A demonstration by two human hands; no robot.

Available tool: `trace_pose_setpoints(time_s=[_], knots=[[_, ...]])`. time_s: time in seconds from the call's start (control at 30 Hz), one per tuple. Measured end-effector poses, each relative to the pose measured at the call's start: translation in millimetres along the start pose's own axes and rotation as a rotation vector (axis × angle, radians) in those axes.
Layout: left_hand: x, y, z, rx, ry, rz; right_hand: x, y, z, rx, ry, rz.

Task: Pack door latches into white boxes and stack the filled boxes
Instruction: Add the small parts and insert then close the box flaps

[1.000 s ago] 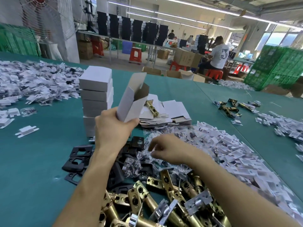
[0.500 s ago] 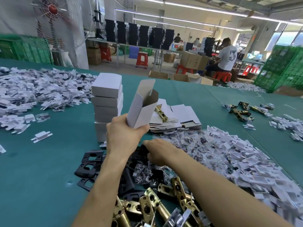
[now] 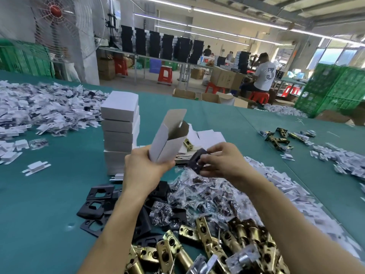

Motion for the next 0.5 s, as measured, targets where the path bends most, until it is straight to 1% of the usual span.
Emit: trace_pose_setpoints(time_s=[0.07,0.13,0.2,0.27,0.33,0.4,0.43,0.5], knots=[[-5,-1,-2,0.006,-0.044,0.023,15,-17,-13,0.068,0.061,0.015],[-9,-1,-5,0.014,-0.071,0.016,26,-38,-28,0.236,0.150,-0.011],[-13,0,-7,0.029,-0.106,-0.005,29,-58,-42,0.398,0.148,-0.051],[-16,1,-9,0.033,-0.151,-0.029,25,-69,-53,0.486,0.119,-0.134],[-18,2,-10,0.025,-0.189,-0.057,21,-70,-56,0.477,0.129,-0.219],[-19,4,-11,0.013,-0.208,-0.073,18,-67,-56,0.412,0.149,-0.229],[-19,4,-12,0.009,-0.213,-0.075,17,-65,-56,0.367,0.140,-0.175],[-21,4,-13,0.009,-0.223,-0.066,15,-64,-56,0.285,0.066,0.018]])
Point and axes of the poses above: each hand's wrist, its own z-axis towards the middle knuckle, its own x-axis out of the back of the hand, y = z × x, the point moved 1 cm from there along z, towards the middle knuckle, and after that the axes turned 1 degree about y, right-handed, at the moved point
